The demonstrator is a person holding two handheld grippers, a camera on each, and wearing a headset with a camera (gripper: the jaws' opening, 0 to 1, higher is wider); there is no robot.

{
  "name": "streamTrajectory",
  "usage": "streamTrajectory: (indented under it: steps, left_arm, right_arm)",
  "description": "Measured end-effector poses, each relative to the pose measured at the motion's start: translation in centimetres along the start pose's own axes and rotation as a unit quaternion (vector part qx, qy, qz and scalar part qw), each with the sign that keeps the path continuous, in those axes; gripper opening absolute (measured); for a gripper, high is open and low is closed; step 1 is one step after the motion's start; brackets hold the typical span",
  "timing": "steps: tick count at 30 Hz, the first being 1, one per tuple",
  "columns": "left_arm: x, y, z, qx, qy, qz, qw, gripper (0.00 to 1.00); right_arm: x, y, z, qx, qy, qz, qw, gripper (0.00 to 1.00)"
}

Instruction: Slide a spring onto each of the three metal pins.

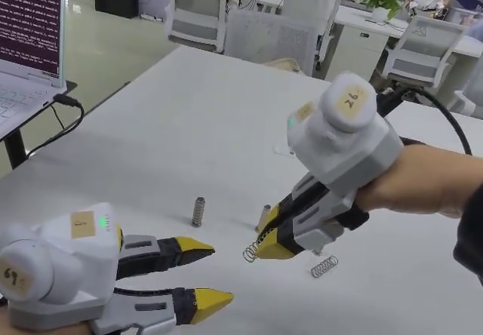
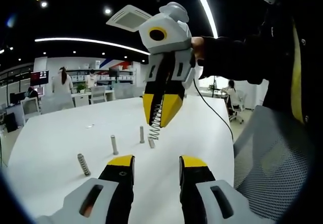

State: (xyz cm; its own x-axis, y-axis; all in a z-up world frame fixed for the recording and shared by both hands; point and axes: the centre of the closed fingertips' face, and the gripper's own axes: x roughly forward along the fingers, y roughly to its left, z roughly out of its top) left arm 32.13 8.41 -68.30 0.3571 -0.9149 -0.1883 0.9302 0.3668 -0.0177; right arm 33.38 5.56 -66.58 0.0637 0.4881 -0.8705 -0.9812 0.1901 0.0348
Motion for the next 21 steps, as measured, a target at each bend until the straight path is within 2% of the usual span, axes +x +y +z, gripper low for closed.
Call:
streamTrajectory:
  steps: [2, 7, 11, 21]
  left_arm:
    - [0.0, 0.2, -0.2, -0.005, 0.001, 0.005, 1.0000, 0.36]
    - [-0.2, 0.6, -0.7, -0.007, 0.007, 0.014, 0.9999, 0.43]
    - [-0.2, 0.9, -1.4, -0.016, 0.021, 0.022, 0.9994, 0.54]
    - [-0.6, 1.3, -2.2, -0.025, 0.032, 0.039, 0.9984, 0.66]
  right_arm:
    - [-0.3, -0.4, 0.0, 0.000, 0.000, -0.006, 1.0000, 0.08]
    - [-0.9, -1.2, -0.1, 0.005, 0.000, -0.015, 0.9999, 0.08]
    - [-1.2, -1.9, -0.4, 0.005, 0.004, -0.024, 0.9997, 0.08]
    - [-2.0, -3.8, -0.2, 0.001, 0.019, -0.039, 0.9991, 0.08]
